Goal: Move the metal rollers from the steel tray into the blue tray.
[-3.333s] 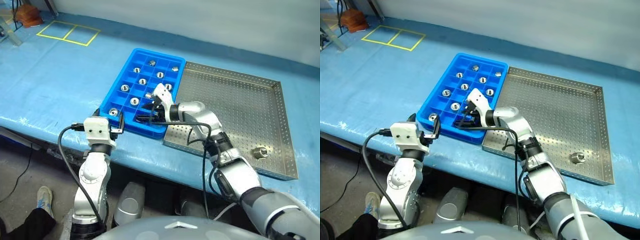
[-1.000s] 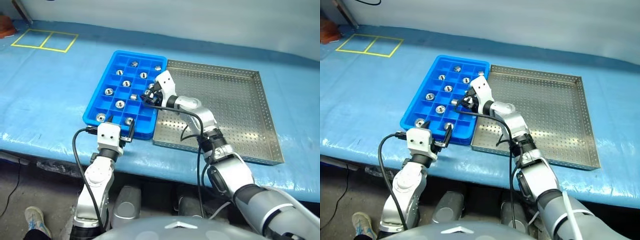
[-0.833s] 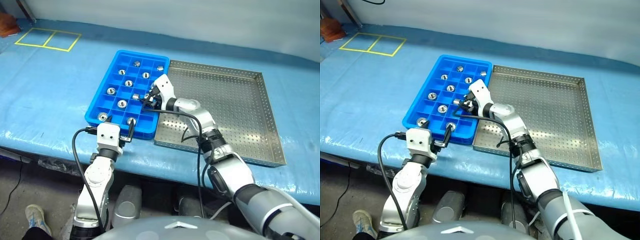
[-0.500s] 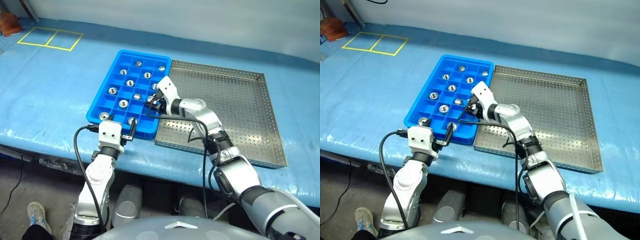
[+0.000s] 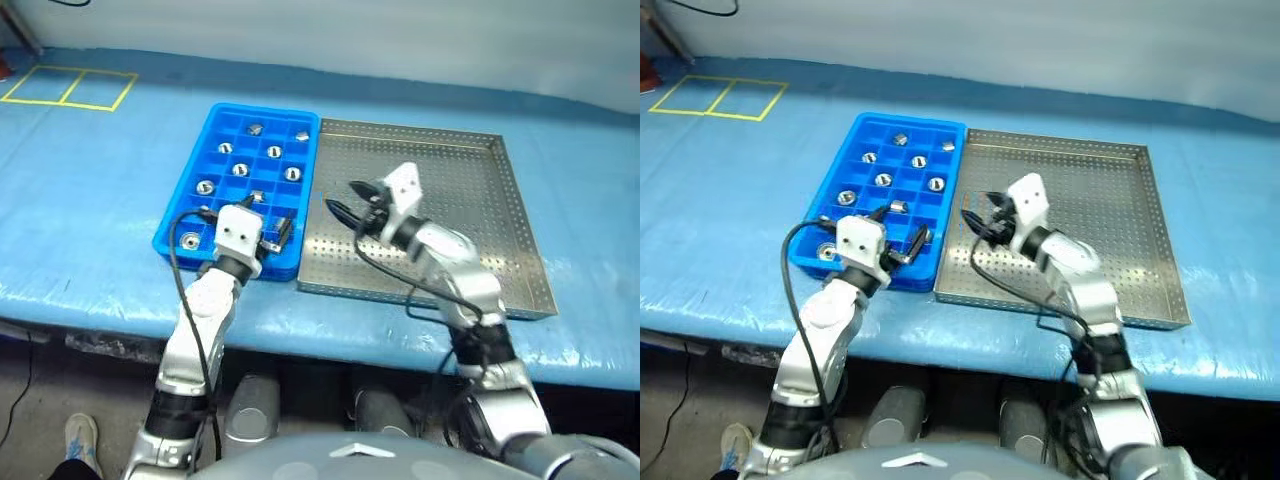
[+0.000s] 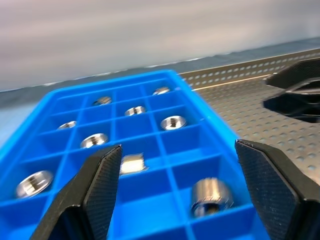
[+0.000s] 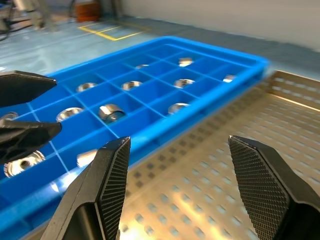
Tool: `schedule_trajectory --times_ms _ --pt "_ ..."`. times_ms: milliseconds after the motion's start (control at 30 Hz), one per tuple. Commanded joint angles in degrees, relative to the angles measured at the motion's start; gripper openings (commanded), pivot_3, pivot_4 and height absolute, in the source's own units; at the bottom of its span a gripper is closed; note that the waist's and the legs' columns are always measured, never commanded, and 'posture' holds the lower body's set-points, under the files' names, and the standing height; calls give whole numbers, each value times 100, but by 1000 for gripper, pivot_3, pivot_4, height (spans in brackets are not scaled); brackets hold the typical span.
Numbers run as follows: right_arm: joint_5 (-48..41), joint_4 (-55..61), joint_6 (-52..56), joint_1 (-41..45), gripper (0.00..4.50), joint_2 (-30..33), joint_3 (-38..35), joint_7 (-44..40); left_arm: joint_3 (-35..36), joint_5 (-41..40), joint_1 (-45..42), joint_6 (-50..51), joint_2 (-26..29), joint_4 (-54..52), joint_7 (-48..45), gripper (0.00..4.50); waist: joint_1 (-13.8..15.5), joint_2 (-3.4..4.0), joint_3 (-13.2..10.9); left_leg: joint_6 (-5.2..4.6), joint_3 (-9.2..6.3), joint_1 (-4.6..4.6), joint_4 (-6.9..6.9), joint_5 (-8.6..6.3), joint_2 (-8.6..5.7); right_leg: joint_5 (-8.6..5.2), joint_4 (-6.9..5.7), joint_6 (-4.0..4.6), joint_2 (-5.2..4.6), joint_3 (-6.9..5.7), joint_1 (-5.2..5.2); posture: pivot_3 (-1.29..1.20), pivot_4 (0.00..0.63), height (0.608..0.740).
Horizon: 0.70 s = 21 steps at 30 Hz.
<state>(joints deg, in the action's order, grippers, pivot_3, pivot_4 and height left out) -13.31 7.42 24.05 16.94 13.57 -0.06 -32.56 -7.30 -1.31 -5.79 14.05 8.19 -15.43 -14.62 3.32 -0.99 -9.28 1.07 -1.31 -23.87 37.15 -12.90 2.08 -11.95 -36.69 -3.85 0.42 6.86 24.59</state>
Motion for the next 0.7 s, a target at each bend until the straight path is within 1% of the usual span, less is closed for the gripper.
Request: schedule_trajectory --times_ms 33,100,133,200,300,433,533,600,700 --pt "90 748 9 -587 3307 203 -278 381 -18 -231 -296 -382 45 371 -390 3962 -247 2 1 0 -1 2 0 0 1 0 -1 0 1 0 -1 -110 150 740" --pt "43 1024 39 -953 3307 224 -358 536 -52 -256 -431 -557 116 664 -593 3962 -517 3 2 0 0 7 -1 0 1 -1 -11 0 2 2 -1 -149 150 740" --pt "-39 1155 59 -1106 3337 186 -410 609 -52 -245 -495 -631 140 803 -651 4131 -660 4 2 0 3 12 -1 0 6 -1 -13 -1 7 5 -1 -161 150 740" --pt "-243 1363 68 -1317 3683 51 -496 721 -10 -286 -602 -742 133 996 -731 4489 -877 4 2 0 1 21 -1 1 8 -1 -24 -1 11 6 -3 -171 150 740" --pt "-162 1569 -72 -1513 4477 -41 -432 920 31 -263 -682 -903 104 1152 -727 4500 -1107 4 2 0 1 27 6 3 10 1 -35 -4 15 13 -7 -184 150 740" --pt "195 1521 -483 -1691 4477 -69 -262 1157 43 -353 -607 -1239 45 1115 -792 4500 -1244 4 2 0 2 27 18 4 5 5 -33 -11 11 18 -15 -172 150 740" --pt "81 1457 -460 -1669 4477 2 -266 1055 32 -496 -474 -1357 -8 1001 -860 4500 -1272 4 2 0 2 23 19 4 1 8 -27 -15 7 21 -15 -154 150 740" --pt "-38 1459 -608 -1631 4477 -31 -340 1003 -45 -392 -395 -1388 54 966 -866 4500 -1277 4 2 -1 1 21 17 4 0 9 -25 -17 7 21 -15 -133 150 740" --pt "18 1385 -652 -1550 4477 22 -334 1027 -65 -328 -304 -1404 55 909 -817 4500 -1273 4 2 -1 -3 22 15 4 2 9 -27 -17 11 20 -13 -118 150 740"
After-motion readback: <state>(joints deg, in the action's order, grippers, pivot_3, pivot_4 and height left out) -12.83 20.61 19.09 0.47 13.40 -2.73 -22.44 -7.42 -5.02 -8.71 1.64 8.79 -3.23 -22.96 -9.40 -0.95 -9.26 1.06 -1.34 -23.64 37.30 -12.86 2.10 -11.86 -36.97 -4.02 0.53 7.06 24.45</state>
